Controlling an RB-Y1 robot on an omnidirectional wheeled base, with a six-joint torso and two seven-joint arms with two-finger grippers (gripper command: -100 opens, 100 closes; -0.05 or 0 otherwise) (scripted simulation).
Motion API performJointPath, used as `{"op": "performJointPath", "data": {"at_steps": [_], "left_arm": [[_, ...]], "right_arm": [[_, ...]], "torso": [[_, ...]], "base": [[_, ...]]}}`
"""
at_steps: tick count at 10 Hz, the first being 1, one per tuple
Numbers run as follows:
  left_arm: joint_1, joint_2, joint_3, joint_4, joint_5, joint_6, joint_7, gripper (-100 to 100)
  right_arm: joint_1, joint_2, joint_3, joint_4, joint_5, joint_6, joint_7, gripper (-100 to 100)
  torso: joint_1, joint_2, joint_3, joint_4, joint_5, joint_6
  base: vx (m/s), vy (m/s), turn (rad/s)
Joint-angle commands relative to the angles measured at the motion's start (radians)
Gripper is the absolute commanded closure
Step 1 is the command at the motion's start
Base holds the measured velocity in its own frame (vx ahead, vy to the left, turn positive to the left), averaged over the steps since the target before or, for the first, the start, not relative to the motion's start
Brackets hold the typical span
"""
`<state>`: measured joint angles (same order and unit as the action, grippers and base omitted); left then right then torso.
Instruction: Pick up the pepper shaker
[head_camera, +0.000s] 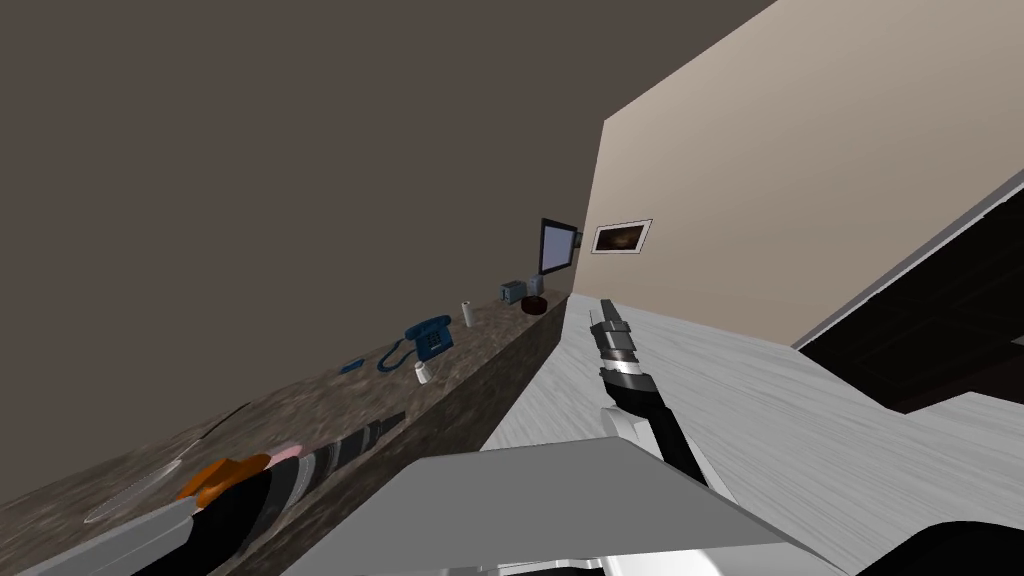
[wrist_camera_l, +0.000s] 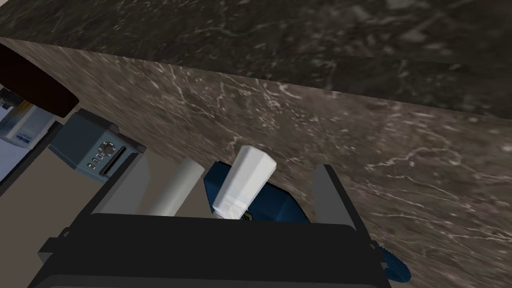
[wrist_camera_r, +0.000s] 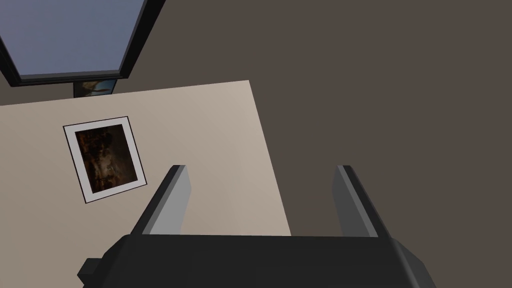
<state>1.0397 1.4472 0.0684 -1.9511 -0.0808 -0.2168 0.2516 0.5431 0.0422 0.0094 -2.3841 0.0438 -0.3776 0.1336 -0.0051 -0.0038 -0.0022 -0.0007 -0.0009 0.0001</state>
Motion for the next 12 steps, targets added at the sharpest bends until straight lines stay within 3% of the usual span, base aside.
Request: {"op": "performJointPath", "data": {"at_steps": [1, 7, 12], "left_arm": [[0.006, 0.043, 0.002, 0.002, 0.001, 0.023, 0.002, -100], [0.042, 0.197, 0.011, 0.064, 0.005, 0.093, 0.007, -100], [0.075, 0.353, 0.023, 0.127, 0.009, 0.163, 0.014, -100]], "right_arm": [[0.0, 0.0, 0.0, 0.0, 0.0, 0.0, 0.0, 0], [0.0, 0.0, 0.0, 0.0, 0.0, 0.0, 0.0, 0], [0.0, 0.0, 0.0, 0.0, 0.0, 0.0, 0.0, 0]], "torso": [[0.0, 0.0, 0.0, 0.0, 0.0, 0.0], [0.0, -0.001, 0.0, 0.0, 0.0, 0.0], [0.001, 0.0, 0.0, 0.0, 0.0, 0.0]], "base": [[0.044, -0.069, -0.024], [0.054, -0.064, -0.037], [0.06, -0.057, -0.049]]}}
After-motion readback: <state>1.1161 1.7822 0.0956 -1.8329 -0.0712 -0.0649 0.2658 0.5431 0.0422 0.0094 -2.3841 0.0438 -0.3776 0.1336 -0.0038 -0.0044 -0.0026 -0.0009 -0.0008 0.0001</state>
